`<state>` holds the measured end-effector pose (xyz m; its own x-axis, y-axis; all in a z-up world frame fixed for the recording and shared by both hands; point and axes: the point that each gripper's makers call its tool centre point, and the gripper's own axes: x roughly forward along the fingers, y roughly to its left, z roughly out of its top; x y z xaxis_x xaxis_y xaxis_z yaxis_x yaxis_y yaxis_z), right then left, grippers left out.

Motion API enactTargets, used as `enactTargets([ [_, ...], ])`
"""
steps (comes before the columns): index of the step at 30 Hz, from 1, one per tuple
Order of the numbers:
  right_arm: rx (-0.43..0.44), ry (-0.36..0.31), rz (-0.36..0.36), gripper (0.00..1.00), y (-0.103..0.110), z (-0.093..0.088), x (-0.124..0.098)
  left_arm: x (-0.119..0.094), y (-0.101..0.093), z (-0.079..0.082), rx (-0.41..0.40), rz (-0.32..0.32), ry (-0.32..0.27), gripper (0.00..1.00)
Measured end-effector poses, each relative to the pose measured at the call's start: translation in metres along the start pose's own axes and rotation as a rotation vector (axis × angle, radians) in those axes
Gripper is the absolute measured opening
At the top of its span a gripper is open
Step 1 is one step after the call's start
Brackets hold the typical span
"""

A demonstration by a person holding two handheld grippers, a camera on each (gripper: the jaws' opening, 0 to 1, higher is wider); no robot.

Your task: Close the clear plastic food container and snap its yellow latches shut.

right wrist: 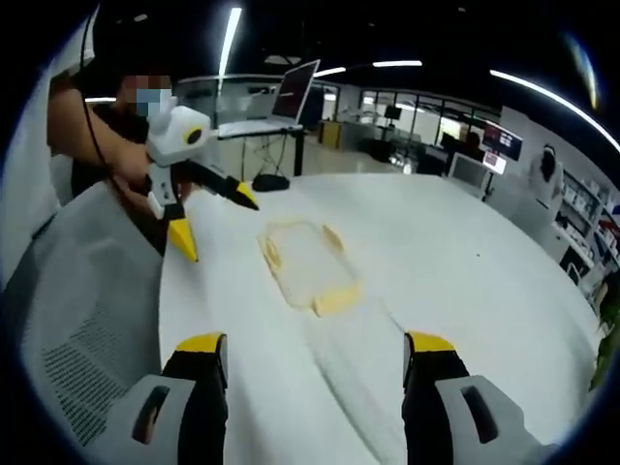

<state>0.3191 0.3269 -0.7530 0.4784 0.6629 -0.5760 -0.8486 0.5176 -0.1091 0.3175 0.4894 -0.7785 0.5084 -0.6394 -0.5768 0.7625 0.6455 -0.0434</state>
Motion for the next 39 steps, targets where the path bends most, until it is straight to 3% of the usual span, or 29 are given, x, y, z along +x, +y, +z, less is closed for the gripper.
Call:
enactTargets([
  [34,-0.157,0.065,0.117,0.69,-0.005,0.013,0.051,0.013,0.032,-0.008,0.040,0.005,0.061,0.79],
  [39,-0.192,0.089,0.130,0.68,-0.006,0.011,0.056,0.015,0.038,-0.010,0.075,0.004,0.083,0.79],
])
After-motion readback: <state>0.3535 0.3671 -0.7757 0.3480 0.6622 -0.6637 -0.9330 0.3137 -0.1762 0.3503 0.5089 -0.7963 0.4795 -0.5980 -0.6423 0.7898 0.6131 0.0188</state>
